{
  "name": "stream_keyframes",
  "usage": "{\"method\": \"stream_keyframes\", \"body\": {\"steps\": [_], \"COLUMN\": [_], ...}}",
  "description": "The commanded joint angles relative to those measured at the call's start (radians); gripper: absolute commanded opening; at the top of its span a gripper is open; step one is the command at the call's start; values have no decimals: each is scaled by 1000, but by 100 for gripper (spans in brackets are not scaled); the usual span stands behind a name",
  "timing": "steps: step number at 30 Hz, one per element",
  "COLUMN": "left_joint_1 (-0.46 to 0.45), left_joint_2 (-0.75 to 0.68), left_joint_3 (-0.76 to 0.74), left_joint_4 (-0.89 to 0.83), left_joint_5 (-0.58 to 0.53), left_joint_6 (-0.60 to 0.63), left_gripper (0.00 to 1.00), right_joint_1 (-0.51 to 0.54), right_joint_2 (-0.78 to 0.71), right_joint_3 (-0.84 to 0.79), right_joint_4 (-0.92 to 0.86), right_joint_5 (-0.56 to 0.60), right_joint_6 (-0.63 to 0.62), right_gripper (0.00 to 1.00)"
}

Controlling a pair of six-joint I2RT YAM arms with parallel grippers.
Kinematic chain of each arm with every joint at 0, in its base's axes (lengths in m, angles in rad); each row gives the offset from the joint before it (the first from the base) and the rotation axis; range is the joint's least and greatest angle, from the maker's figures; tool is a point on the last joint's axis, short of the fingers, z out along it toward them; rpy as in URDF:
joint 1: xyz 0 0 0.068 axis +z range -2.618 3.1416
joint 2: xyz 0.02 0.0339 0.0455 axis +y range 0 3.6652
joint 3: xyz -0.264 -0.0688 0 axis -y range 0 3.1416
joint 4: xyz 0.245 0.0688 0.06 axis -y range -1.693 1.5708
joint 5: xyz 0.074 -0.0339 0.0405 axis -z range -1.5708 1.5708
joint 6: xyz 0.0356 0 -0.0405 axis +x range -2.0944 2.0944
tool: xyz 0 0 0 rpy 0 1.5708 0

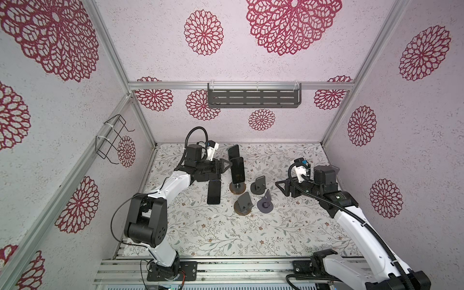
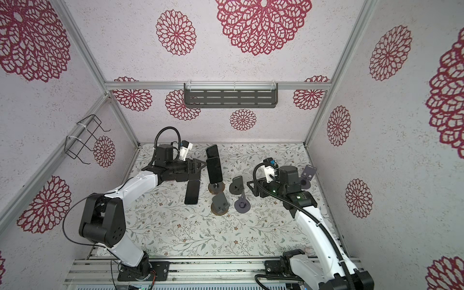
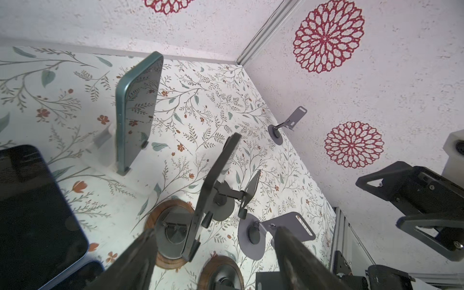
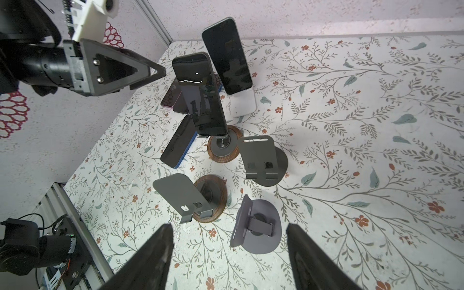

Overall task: Remove the phone from the phone stand
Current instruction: 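Raise the left gripper and reach toward the black phone on a stand, then grasp the black phone on its stand with the left gripper and lift it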

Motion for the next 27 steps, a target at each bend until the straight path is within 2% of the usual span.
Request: {"method": "stream_keyframes", "body": {"steps": [1, 6, 10, 15, 22, 27], "left_joint_1": [-5, -12, -17, -31, -33, -33], "left_joint_2": [47, 96, 130, 146, 171, 171], "left_joint_3": [33, 44, 58, 61, 58, 61], "left_joint_4": [54, 139, 175, 188, 276, 279], "left_joint_5": [52, 84, 122, 115, 132, 130], "left_joint_6": [16, -11, -40, -46, -101, -108], "left_gripper": [76, 68, 55, 45, 24, 16], "right_joint_1": [-5, -5, -5, -5, -5, -5], "right_joint_2": [-30, -45, -63, -55, -35, -27], "right_joint_3": [20, 16, 2, -1, -4, -10], "right_joint_4": [-28, -37, -14, -11, 10, 8], "right_joint_5": [12, 25, 31, 54, 57, 51], "right_joint_6": [-8, -10, -2, 6, 21, 26], "right_gripper": [74, 74, 74, 74, 74, 74]}}
